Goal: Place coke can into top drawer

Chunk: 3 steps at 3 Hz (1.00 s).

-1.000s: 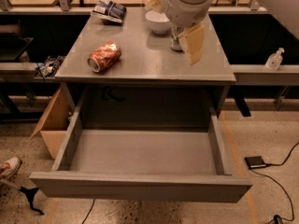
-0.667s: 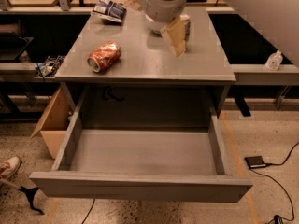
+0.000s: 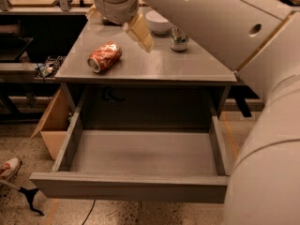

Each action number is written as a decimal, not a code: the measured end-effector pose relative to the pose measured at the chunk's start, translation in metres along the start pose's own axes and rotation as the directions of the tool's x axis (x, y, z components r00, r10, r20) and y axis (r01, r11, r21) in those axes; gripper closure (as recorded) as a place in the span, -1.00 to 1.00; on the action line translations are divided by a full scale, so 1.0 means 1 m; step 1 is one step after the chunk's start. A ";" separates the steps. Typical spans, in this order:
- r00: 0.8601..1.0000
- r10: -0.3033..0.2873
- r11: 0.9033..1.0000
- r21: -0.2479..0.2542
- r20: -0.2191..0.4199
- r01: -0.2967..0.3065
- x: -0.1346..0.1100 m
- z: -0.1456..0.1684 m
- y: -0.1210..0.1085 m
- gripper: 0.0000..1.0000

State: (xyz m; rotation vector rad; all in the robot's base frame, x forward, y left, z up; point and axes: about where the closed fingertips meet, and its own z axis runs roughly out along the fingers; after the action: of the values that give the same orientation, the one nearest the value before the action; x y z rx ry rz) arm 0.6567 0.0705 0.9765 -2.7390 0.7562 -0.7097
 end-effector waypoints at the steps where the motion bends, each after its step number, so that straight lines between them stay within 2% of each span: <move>1: 1.000 0.001 1.000 0.000 0.000 -0.001 0.000 0.000 0.000 -1.00; 2: 0.999 -0.014 1.000 -0.008 0.048 0.014 0.001 0.021 -0.001 -1.00; 3: 0.992 -0.063 0.997 -0.047 0.114 0.068 0.005 0.058 -0.007 -1.00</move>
Offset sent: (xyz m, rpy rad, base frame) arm 0.0275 0.0036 -0.0420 0.0165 0.1174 0.0627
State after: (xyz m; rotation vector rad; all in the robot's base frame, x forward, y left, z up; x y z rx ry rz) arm 0.6922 0.0783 0.9312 -2.8331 0.6715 -0.5510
